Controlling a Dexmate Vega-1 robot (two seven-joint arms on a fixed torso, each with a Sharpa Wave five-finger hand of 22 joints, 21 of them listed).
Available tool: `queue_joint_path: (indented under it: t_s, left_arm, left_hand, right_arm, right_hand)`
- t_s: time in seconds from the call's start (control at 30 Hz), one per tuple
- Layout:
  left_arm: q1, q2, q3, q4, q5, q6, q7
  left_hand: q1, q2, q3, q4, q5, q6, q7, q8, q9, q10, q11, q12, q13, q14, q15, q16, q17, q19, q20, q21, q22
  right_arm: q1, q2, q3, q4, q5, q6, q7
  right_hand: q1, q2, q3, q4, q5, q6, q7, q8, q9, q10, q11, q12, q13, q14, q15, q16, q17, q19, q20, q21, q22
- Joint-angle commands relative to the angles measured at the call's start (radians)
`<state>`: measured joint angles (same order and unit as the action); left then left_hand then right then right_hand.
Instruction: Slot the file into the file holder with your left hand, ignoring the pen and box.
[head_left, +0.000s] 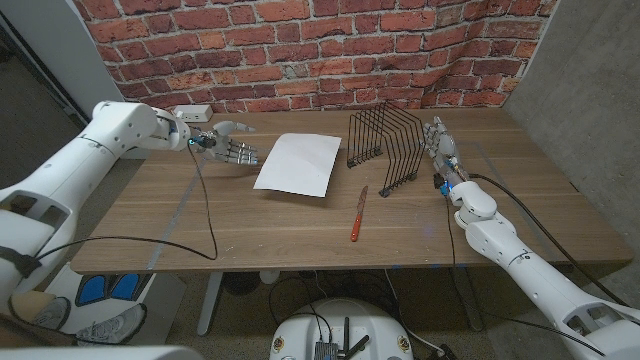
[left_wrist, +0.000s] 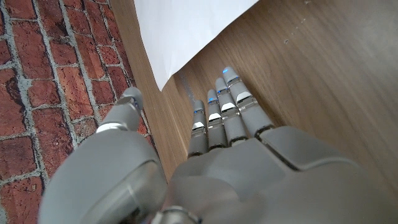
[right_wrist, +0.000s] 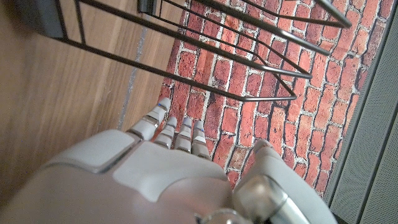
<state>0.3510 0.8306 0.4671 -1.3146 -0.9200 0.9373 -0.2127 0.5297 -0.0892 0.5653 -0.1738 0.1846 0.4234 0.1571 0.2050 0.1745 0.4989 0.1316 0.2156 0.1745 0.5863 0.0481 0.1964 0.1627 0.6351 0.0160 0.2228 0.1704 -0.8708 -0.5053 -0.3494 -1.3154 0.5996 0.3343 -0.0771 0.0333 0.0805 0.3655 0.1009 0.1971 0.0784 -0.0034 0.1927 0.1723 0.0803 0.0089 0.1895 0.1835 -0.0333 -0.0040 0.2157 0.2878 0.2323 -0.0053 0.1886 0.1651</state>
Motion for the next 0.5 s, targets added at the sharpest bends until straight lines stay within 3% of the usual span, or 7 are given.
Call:
queue_joint_path:
  t_s: [0.03, 0.33, 0.5]
  left_arm:
    - [-0.037, -0.009, 0.025, 0.046, 0.043, 0.022, -0.087]
    - [-0.054, -0.020, 0.037, 0.081, 0.059, 0.035, -0.124]
    - [-0.085, -0.030, 0.076, 0.129, 0.094, 0.020, -0.187]
  left_hand:
    - [0.014, -0.001, -0.003, -0.002, -0.001, 0.020, 0.055, 0.003, 0.004, 0.016, -0.002, 0.005, 0.004, 0.016, -0.004, 0.003, 0.004, 0.016, -0.004, 0.005, 0.004]
    - [0.021, -0.002, -0.008, -0.002, -0.001, 0.033, 0.056, 0.000, 0.005, 0.033, -0.011, 0.005, 0.004, 0.033, -0.012, 0.003, 0.004, 0.032, -0.010, 0.007, 0.005]
    - [0.026, -0.005, -0.012, -0.001, -0.001, 0.036, 0.057, -0.003, 0.005, 0.040, -0.016, 0.003, 0.004, 0.045, -0.017, 0.002, 0.003, 0.043, -0.017, 0.008, 0.005]
  right_arm:
    - [-0.012, -0.001, 0.004, -0.016, -0.005, -0.001, -0.017]
    - [-0.019, 0.001, 0.005, -0.023, -0.008, 0.003, -0.028]
    - [-0.024, 0.002, 0.006, -0.027, -0.009, 0.004, -0.033]
  right_hand:
    - [0.010, 0.041, 0.008, -0.002, 0.008, 0.012, -0.001, 0.003, 0.002, 0.010, -0.002, 0.009, 0.003, 0.004, 0.002, 0.008, 0.000, 0.010, 0.001, 0.005, 0.003]
    - [0.010, 0.041, 0.009, -0.002, 0.008, 0.016, -0.002, 0.002, 0.002, 0.011, -0.001, 0.009, 0.003, 0.006, 0.002, 0.009, 0.000, 0.012, 0.003, 0.005, 0.003]
    - [0.010, 0.042, 0.009, -0.002, 0.008, 0.017, -0.003, 0.001, 0.002, 0.011, -0.002, 0.008, 0.003, 0.006, 0.002, 0.010, 0.001, 0.013, 0.006, 0.004, 0.003]
